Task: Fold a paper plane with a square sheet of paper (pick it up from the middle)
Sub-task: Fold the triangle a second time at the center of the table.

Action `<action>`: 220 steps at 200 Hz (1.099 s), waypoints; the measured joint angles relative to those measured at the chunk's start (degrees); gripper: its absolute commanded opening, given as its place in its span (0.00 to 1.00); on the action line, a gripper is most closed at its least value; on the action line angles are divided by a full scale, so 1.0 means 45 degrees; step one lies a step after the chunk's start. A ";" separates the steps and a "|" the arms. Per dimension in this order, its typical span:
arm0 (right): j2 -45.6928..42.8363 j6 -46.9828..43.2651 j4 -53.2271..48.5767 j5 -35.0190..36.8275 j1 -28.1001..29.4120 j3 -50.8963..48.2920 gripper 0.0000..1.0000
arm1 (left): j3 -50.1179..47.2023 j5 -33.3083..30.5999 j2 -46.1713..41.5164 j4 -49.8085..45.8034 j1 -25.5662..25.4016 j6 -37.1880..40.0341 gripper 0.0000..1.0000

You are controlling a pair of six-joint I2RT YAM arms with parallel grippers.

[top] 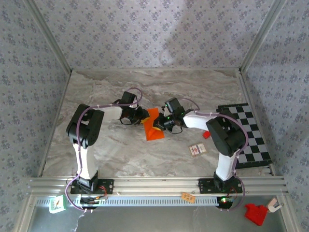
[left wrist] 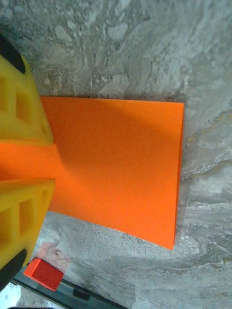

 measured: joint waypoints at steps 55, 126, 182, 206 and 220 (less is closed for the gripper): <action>0.0656 0.0083 0.0151 0.0112 0.0316 0.0675 0.02 | 0.0005 0.0034 0.0024 0.0005 0.0005 0.0000 0.25; 0.1117 0.0078 -0.0199 0.0306 0.0364 0.1141 0.02 | 0.0005 0.0034 0.0024 0.0005 0.0005 0.0000 0.24; 0.1282 0.0073 -0.0491 0.0311 0.0364 0.1360 0.02 | 0.0005 0.0039 0.0024 0.0000 0.0000 0.0000 0.24; 0.1375 0.0019 -0.0549 0.0291 0.0364 0.1564 0.02 | 0.0005 0.0044 0.0024 0.0005 0.0000 0.0000 0.24; 0.1457 -0.0024 -0.0573 0.0291 0.0364 0.1661 0.02 | 0.0005 0.0044 0.0024 0.0005 0.0000 0.0000 0.24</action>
